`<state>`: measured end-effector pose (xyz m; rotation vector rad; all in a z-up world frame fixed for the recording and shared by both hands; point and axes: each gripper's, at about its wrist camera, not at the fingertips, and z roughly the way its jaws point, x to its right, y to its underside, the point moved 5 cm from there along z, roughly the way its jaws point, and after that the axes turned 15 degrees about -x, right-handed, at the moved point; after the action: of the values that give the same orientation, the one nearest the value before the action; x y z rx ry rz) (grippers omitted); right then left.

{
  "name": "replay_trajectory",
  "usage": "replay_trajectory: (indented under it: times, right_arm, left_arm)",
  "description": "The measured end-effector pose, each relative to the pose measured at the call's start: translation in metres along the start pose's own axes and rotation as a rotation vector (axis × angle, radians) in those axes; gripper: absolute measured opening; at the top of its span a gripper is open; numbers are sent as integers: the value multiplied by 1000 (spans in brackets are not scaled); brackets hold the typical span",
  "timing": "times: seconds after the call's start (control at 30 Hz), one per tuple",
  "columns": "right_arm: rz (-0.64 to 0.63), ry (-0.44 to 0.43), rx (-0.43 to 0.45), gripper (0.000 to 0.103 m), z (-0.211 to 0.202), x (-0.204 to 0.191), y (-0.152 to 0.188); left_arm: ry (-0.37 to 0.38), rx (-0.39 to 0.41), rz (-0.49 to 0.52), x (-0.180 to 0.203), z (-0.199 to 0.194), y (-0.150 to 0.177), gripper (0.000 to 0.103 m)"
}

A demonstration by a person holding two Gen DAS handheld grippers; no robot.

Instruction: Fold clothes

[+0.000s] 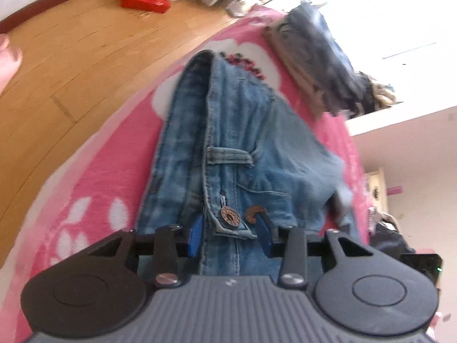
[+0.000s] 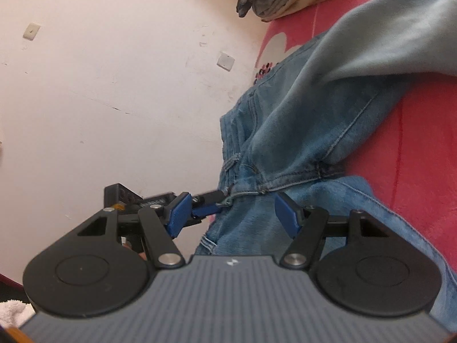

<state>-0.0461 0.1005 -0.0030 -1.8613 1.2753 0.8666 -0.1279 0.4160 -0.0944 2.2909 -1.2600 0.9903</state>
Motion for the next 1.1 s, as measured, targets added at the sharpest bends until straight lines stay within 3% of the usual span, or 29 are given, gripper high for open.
replay_trajectory:
  times: [0.03, 0.13, 0.23, 0.4, 0.47, 0.53, 0.73, 0.9, 0.93, 0.97, 1.0, 1.1]
  right_arm:
    - [1, 0, 2, 64, 0, 1, 1]
    - [16, 0, 8, 64, -2, 8, 2]
    - [31, 5, 16, 64, -3, 13, 2]
    - [32, 4, 18, 64, -1, 13, 6]
    - [27, 3, 18, 64, -1, 13, 7]
    - [23, 10, 19, 64, 0, 14, 8]
    - [-60, 140, 48, 60, 14, 11, 1]
    - [-77, 149, 63, 60, 19, 10, -2]
    - [-83, 150, 61, 60, 20, 9, -3]
    - [-91, 153, 59, 60, 21, 8, -4]
    - [-101, 157, 56, 60, 22, 6, -4]
    - [-109, 170, 47, 60, 27, 6, -4]
  left_arm:
    - [1, -4, 3, -1, 0, 1, 39]
    - [-91, -7, -23, -8, 3, 0, 38]
    - [-90, 2, -44, -6, 8, -2, 42]
    - [103, 30, -81, -3, 10, -4, 45]
    - [103, 45, -92, -8, 10, -4, 42]
    - [61, 51, -102, -11, 13, -4, 29]
    - [-123, 159, 18, 14, 2, 7, 25]
    - [-196, 239, 54, 22, -33, 13, 22]
    - [-228, 248, 55, 20, -38, 12, 8]
    - [-273, 257, 55, 17, -43, 11, 1]
    - [-317, 267, 55, 14, -47, 10, 0]
    - [-307, 230, -31, -16, -62, 4, 0]
